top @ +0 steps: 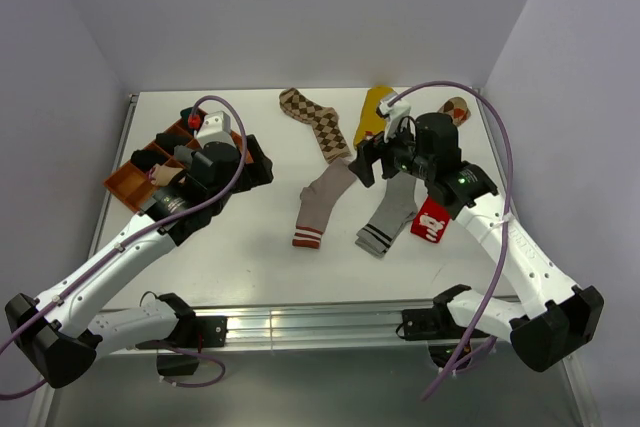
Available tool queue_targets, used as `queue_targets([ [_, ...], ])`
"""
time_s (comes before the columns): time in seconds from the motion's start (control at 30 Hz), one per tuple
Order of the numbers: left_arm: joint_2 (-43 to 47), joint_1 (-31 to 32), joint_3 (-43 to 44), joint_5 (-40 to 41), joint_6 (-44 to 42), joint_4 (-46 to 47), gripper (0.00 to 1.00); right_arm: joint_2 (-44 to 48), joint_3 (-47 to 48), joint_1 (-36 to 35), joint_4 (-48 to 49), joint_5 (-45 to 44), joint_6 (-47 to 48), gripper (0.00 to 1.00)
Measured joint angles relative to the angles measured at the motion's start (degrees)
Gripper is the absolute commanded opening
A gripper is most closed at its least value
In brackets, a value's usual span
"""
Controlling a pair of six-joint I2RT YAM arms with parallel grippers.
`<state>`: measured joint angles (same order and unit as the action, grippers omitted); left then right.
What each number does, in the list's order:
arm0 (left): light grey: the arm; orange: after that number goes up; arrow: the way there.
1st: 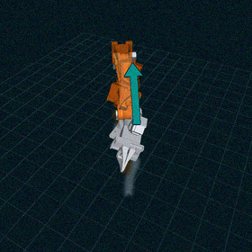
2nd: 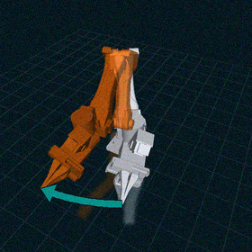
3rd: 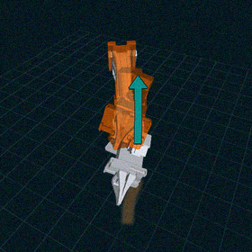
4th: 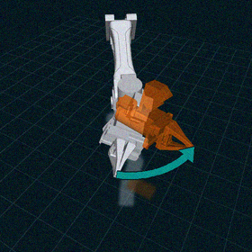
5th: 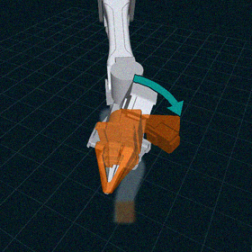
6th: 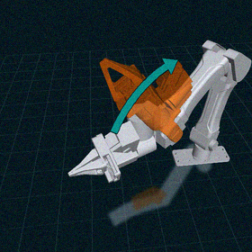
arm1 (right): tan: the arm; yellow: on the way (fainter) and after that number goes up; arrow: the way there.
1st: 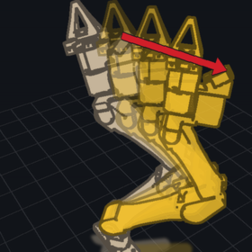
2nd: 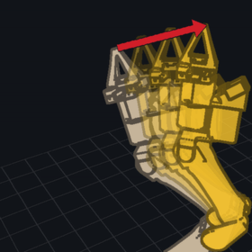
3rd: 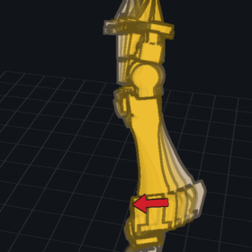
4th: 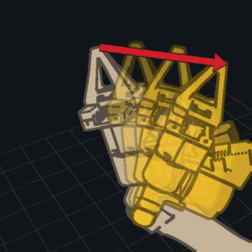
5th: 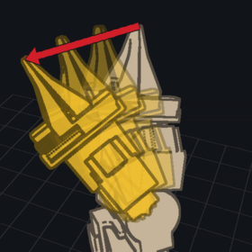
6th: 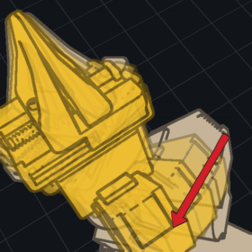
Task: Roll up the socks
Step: Roll the sock at the center of the board.
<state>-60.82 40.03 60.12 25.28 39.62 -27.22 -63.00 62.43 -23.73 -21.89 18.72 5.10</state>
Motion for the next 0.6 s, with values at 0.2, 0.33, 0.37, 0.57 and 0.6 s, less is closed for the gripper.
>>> queue_targets([
  [0.2, 0.0, 0.0, 0.0, 0.0, 0.0, 0.0, 0.91, 0.0, 0.2, 0.0, -0.1, -3.8, 0.1, 1.00],
  [0.33, 0.3, 0.0, 0.0, 0.0, 0.0, -0.1, 0.93, -3.7, 3.4, -0.2, -0.7, -5.0, 3.0, 0.90],
  [0.37, 0.4, 0.0, 0.0, 0.0, 0.0, -0.1, 0.93, -5.5, 4.8, -0.5, -0.8, -5.4, 3.9, 0.89],
  [0.57, 0.3, -2.8, 0.0, -1.5, 0.0, 0.0, 0.90, -17.4, 6.2, -11.0, -0.8, -10.6, 9.8, 0.87],
  [0.6, 0.3, -3.9, 0.0, -2.3, 0.0, 0.0, 0.90, -18.8, 5.3, -14.0, -0.9, -10.9, 10.6, 0.85],
])
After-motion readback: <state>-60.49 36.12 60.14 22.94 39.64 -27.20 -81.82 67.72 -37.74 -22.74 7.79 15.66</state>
